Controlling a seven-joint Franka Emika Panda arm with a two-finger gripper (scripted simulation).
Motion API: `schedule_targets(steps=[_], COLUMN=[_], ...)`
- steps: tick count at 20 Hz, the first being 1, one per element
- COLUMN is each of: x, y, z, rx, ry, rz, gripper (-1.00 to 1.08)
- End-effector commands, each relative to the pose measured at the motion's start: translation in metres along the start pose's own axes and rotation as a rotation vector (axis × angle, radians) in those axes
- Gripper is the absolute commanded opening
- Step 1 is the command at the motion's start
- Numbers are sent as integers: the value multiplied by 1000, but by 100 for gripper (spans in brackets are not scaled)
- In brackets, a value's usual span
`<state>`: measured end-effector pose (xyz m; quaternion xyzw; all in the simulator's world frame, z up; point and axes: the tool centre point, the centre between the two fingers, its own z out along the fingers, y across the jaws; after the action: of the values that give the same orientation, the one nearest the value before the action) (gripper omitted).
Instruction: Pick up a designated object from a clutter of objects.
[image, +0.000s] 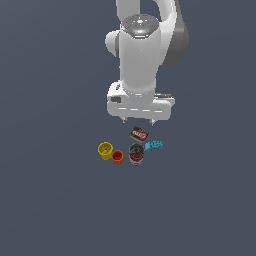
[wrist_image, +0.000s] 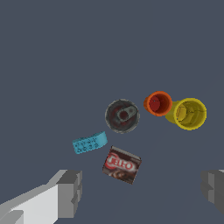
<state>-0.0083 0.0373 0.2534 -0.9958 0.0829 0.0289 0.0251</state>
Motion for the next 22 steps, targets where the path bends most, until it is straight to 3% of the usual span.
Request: schedule_targets(steps=[1, 22], x=[-1, -15], y=[-8, -61], z=[11, 102], rx=[8, 26], ry=[-3, -18], rz=[60, 604], gripper=[100, 100])
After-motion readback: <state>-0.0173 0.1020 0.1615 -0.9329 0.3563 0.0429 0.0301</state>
